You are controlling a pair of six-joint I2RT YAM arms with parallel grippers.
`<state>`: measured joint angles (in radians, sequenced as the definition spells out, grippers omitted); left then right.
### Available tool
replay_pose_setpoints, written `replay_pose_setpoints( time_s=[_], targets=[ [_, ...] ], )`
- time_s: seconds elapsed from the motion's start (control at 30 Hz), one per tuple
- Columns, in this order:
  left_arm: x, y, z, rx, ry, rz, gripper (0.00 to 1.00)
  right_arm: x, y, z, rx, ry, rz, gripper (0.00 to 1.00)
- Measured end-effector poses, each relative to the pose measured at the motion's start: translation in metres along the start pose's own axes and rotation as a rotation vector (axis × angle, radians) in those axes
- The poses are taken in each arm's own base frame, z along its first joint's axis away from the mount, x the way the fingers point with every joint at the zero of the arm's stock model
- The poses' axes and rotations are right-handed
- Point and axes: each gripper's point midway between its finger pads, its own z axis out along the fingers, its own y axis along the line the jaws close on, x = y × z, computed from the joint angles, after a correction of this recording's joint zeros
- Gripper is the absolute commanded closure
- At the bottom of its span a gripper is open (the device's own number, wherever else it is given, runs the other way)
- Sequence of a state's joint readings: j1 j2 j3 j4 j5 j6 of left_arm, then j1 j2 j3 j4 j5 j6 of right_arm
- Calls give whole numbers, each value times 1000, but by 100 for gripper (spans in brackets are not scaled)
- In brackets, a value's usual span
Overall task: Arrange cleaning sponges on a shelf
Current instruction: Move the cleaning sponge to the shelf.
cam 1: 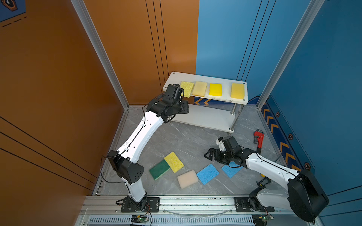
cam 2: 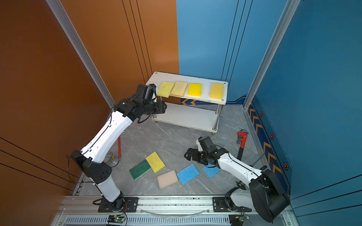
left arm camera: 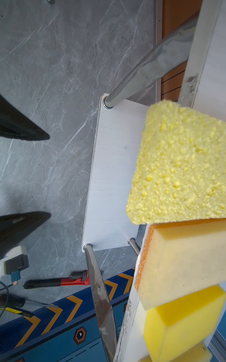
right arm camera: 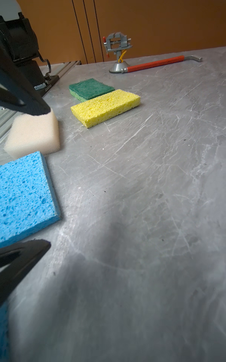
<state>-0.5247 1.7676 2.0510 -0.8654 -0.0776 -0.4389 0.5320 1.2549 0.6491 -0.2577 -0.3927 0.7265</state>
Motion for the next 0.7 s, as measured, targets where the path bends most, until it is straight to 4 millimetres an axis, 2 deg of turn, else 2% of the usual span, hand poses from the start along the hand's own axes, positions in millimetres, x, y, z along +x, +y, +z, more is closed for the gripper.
replay_pose_setpoints(
  time_s=[0.17,0.5,0.7],
  targets=[
    [-13,-7,9,19,-21,-3,42,-2,-7,-4,5,-16,18,0],
    [-36,-8,31,49,-45,-10,41,-10,-16,-9,14,-44,49,0],
    [-41,-12,44,75,-42,-3,41,-13,-19,-10,17,-51,59,0]
  ],
)
